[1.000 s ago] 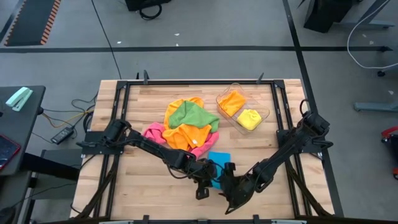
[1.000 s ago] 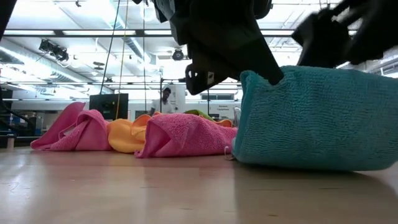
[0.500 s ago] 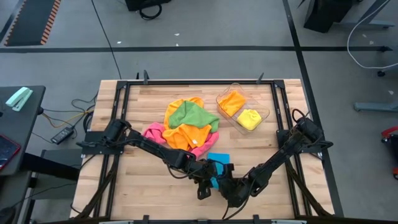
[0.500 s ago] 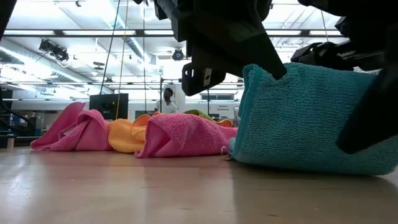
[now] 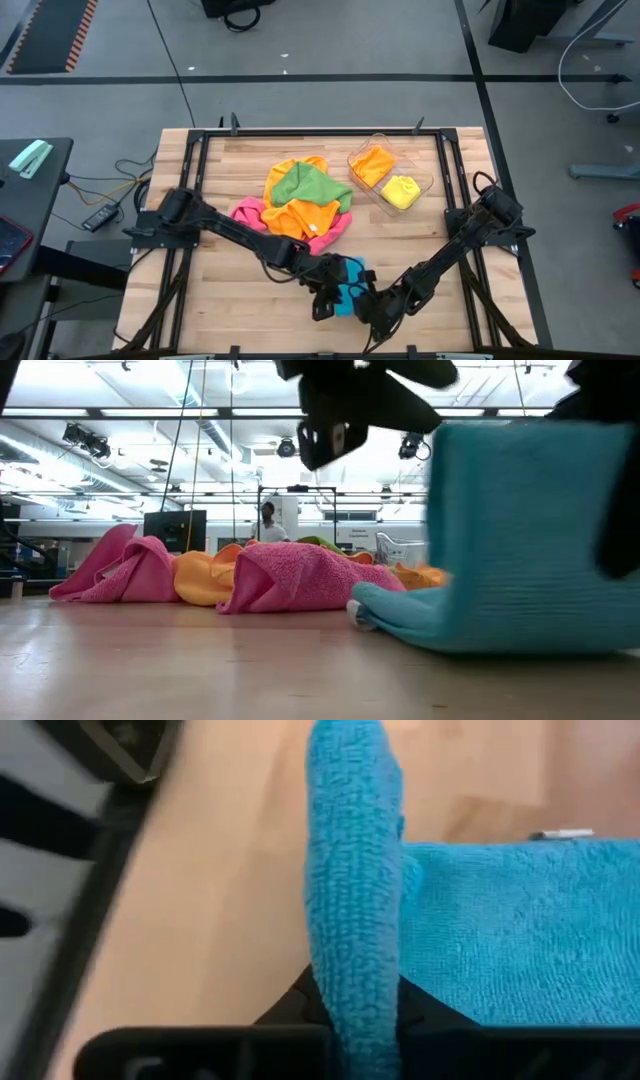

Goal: Fold microfiber towels
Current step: Fold the blue towel

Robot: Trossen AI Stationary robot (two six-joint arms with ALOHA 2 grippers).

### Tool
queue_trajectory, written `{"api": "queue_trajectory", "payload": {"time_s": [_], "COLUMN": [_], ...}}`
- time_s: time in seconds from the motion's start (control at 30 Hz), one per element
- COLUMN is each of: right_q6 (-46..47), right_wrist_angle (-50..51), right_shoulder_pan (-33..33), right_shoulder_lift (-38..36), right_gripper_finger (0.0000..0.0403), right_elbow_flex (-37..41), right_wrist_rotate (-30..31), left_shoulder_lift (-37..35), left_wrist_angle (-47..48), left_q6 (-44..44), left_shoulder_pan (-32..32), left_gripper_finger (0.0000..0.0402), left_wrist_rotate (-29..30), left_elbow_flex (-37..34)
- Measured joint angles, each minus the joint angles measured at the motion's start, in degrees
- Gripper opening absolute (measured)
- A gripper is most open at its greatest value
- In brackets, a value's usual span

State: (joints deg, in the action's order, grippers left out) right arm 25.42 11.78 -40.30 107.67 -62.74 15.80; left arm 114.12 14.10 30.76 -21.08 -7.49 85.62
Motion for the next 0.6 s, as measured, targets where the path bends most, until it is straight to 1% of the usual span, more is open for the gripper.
{"api": "queue_trajectory", "payload": {"time_s": [0.07, 0.17, 0.3, 0.4, 0.47, 0.53, 0.6], "right_q6": [0.12, 0.39, 1.47, 1.38, 0.72, 0.11, -0.26], "right_wrist_angle": [0.05, -0.21, -1.02, -1.06, -1.22, -1.09, -0.86], "right_shoulder_pan": [-0.29, -0.63, -0.78, -0.66, 0.02, 0.94, 2.17], "right_shoulder_lift": [-0.47, -1.34, -2.46, -2.58, -2.59, -2.58, -2.57], "right_gripper_finger": [0.0021, 0.0019, 0.0018, 0.0018, 0.0018, 0.0018, 0.0017], "right_elbow_flex": [0.00, 0.00, -0.04, -0.04, -0.04, -0.01, 0.24], "right_wrist_rotate": [-3.33, -9.21, -16.87, -19.90, -21.17, -22.72, -24.00], "left_shoulder_lift": [-0.84, -1.52, -1.52, -1.13, -0.87, -0.52, -0.37], "left_wrist_angle": [1.24, 3.92, 3.50, 1.13, -0.51, -6.00, -9.19], "left_q6": [-0.92, -0.99, -1.93, -4.28, -5.90, -6.16, -5.04], "left_shoulder_pan": [-0.04, -0.91, -3.73, -5.80, -6.83, -7.18, -7.25], "left_gripper_finger": [0.0123, 0.0125, 0.0103, 0.0083, 0.0068, 0.0054, 0.0038], "left_wrist_rotate": [0.77, 4.30, 10.73, 15.01, 15.53, 15.25, 14.69], "left_elbow_flex": [-0.02, -0.02, -0.04, -0.04, -0.63, -2.80, -5.51]}}
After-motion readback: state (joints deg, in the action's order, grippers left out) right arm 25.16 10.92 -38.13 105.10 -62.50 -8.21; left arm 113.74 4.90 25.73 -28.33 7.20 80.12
